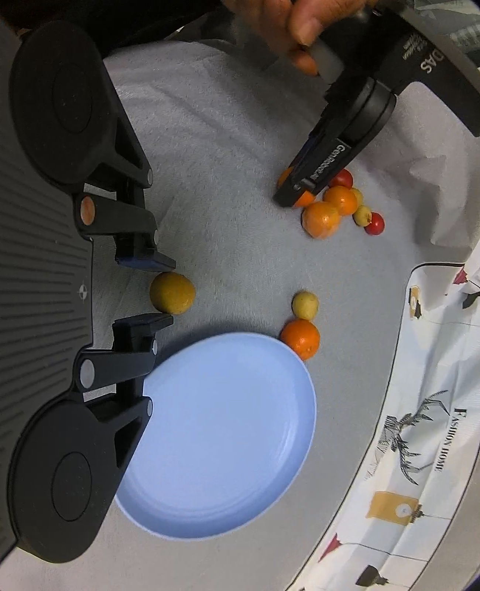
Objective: Organize fruits
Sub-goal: 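Grasp a small yellow fruit with the right tool while the left tool grasps an orange, then lift and carry the yellow fruit and the orange over the blue plate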
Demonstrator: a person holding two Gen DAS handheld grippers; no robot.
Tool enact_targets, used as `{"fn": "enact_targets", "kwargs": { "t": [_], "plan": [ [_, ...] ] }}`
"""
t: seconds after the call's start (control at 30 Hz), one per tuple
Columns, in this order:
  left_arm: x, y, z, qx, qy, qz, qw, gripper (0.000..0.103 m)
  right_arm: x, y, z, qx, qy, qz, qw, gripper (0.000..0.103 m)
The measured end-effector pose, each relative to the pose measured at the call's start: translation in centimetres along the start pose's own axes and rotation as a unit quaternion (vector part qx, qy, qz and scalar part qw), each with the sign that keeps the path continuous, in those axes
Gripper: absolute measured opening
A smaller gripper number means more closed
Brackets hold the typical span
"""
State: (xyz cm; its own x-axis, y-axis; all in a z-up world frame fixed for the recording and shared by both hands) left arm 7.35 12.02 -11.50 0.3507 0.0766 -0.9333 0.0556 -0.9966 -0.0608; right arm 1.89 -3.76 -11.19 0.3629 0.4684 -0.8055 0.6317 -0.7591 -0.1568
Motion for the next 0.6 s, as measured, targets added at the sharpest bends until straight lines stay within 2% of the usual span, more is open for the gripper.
{"fn": "enact_targets", "kwargs": {
  "t": [0.13, 0.6],
  "plan": [
    [0.4, 0.3, 0.3, 0.006, -0.009, 0.002, 0.9999, 0.040, 1.0, 0.0, 0.4, 0.005, -0.019, 0.003, 1.000, 0.025],
    [0.7, 0.4, 0.5, 0.012, -0.012, 0.001, 0.9999, 0.040, 1.3, 0.0, 0.4, 0.005, -0.020, 0.002, 1.000, 0.026]
  ]
}}
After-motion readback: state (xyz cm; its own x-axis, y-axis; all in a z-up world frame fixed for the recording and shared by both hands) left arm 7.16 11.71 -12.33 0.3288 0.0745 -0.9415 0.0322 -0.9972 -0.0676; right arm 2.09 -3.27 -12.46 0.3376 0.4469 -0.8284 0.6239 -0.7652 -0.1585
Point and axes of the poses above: each gripper's, at about its wrist camera, not at the fingertips, and x roughly the way its jaws point, y to its right, z to its underside, the point moved 8 cm from there along x, roughly the way its jaws point, and after that the axes turned 7 degrees about -z, right-handed, at the moved point
